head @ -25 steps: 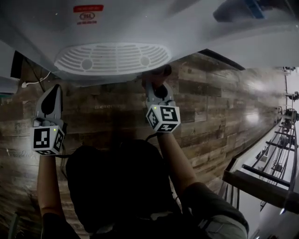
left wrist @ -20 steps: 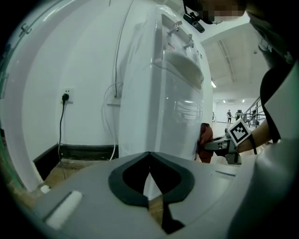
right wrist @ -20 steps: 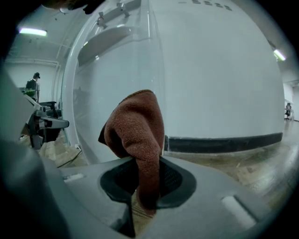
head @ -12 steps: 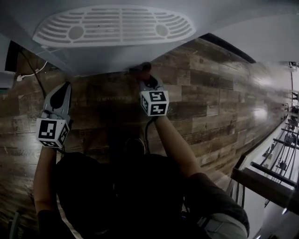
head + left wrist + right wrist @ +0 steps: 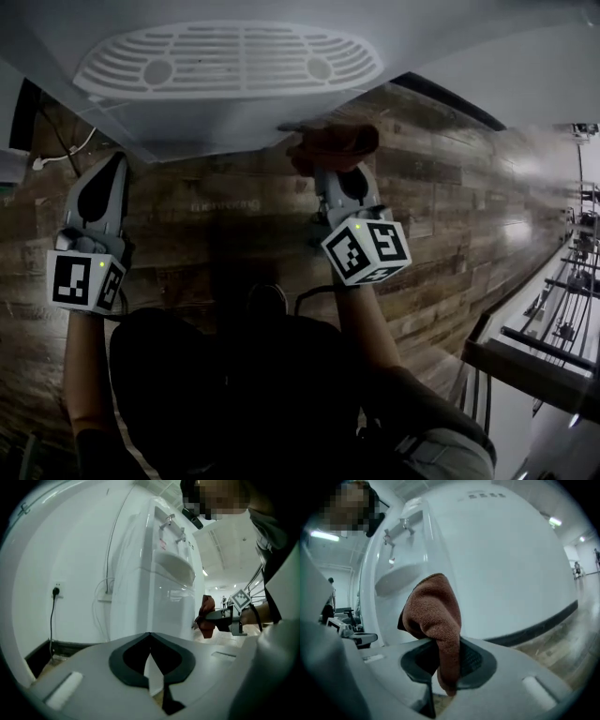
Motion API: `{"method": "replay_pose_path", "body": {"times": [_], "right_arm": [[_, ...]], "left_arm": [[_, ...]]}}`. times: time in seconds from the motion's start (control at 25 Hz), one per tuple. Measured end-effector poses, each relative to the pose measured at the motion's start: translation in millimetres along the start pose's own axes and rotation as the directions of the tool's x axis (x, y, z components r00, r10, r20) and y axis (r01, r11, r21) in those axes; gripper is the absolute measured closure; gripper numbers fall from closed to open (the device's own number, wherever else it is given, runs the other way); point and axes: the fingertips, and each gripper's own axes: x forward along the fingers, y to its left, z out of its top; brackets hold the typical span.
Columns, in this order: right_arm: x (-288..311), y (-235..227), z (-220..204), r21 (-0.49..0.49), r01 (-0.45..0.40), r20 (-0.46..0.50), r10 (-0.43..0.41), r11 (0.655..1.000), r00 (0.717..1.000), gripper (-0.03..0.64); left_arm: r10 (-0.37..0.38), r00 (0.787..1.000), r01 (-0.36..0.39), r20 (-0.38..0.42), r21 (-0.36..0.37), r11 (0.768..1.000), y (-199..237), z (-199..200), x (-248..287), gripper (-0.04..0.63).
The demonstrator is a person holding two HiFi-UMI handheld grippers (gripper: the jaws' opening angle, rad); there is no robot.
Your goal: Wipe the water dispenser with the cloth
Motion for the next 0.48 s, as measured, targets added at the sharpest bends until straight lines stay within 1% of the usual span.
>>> {"method": "replay_pose_path", "body": {"times": [0.08,0.16,0.28,0.36,0.44,0.48], "right_arm": [[-1.9,7.3,41.8,-0.036,0.018,0.075,-0.015,0.999,0.997,0.555],[4.1,15.4,63.2,-0.062,0.016,0.105,-0.010,0.998,0.994,0.555],[13.1,24.0,66.8,-0.081,0.022,0.103,-0.013,0.996,0.995,0.555],[13.0,33.3,62.7,-0.082,0.006,0.089,0.001,0.997,0.996,0.555],[13.5,52.9,56.7,-0.105,-0.047,0.064,0.053,0.993,0.997,0.555],[14.9,66.8,52.3,-0.122,-0.088,0.046,0.094,0.989,0.994,0.555]], "left_arm": [[0.035,0.998,-0.036,0.046,0.020,0.999,3.5,22.7,-1.7,0.577],[0.053,0.996,-0.055,0.078,0.020,0.998,5.1,36.2,-1.7,0.577],[0.042,0.995,-0.045,0.086,0.033,0.998,2.2,42.3,-1.9,0.577],[0.042,0.996,-0.045,0.082,0.037,0.998,1.9,41.5,-3.7,0.577],[0.050,0.996,-0.053,0.078,0.035,0.998,3.6,38.6,-7.4,0.577],[0.056,0.996,-0.058,0.074,0.033,0.998,4.7,36.4,-9.7,0.577]]}}
